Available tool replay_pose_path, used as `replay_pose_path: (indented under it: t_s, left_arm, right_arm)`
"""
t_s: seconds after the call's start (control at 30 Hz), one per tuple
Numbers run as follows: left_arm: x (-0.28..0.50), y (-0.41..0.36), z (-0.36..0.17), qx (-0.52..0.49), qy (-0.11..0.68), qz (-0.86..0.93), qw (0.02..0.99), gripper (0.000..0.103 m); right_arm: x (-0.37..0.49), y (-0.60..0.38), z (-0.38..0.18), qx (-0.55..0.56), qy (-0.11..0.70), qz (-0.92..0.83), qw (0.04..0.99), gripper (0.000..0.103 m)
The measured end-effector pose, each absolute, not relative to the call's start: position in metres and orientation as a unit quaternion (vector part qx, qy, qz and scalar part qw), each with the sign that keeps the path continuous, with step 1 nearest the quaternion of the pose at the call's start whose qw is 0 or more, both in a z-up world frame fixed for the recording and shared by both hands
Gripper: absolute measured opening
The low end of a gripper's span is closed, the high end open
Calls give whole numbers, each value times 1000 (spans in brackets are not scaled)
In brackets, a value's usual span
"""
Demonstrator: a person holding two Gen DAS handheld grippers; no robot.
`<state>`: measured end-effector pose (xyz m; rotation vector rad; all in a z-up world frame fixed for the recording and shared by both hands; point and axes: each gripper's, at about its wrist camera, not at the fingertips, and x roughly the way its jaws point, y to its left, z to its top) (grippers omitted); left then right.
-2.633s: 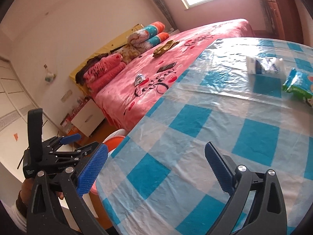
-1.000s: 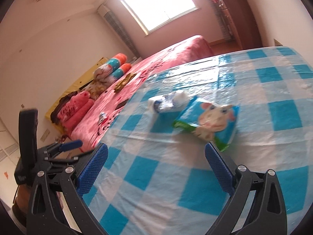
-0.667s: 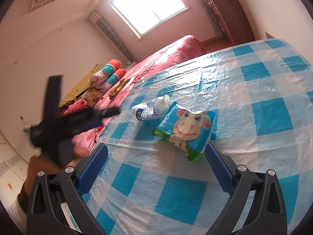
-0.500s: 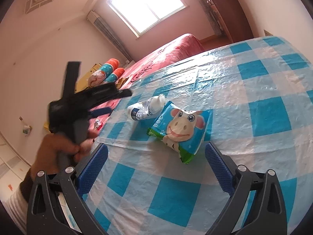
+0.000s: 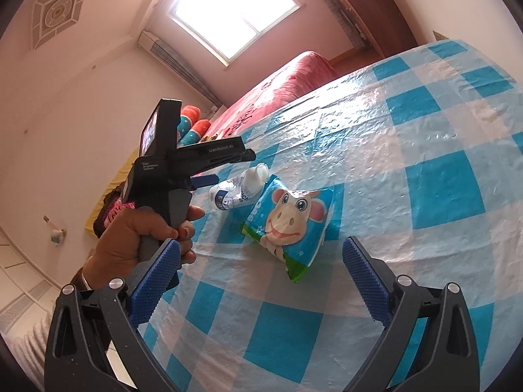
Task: Collect trash
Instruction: 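Close the left tool on the white yogurt bottle while the right tool moves toward the cow-print bag, then lift the bottle with the left tool while the right tool lowers onto the cow-print bag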
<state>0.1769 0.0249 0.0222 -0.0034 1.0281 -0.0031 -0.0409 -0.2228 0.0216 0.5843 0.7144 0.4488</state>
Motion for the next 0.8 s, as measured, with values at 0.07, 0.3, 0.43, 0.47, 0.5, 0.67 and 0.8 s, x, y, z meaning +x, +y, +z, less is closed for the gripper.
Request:
replay_pose_path:
  t_s: [0.07,0.3,0.43,0.47,0.5,0.67,0.8]
  left_arm:
    - [175,25,19,2,497,2,868,79]
    - [152,27,15,11,510,-3,860,71]
    - [128,27,15,18,519,-13,855,71]
    - [119,28,15,17,520,-21,854,71]
    - [109,28,16,19,521,-32,852,71]
    - [62,27,15,52,530,-72,844,71]
    - [27,32,21,71,525,-98,843,71]
  right_arm:
    - [-41,-223,22,275,342,211,873,98]
    - [-40,-230,21,283,343,206,872,98]
    - [-40,-237,20,290,342,199,872,98]
    - [-39,-239,21,291,342,197,872,98]
    - [-39,-240,20,292,341,196,872,98]
    - [-38,-246,19,297,344,195,869,98]
    - [-34,-243,18,291,353,199,867,98]
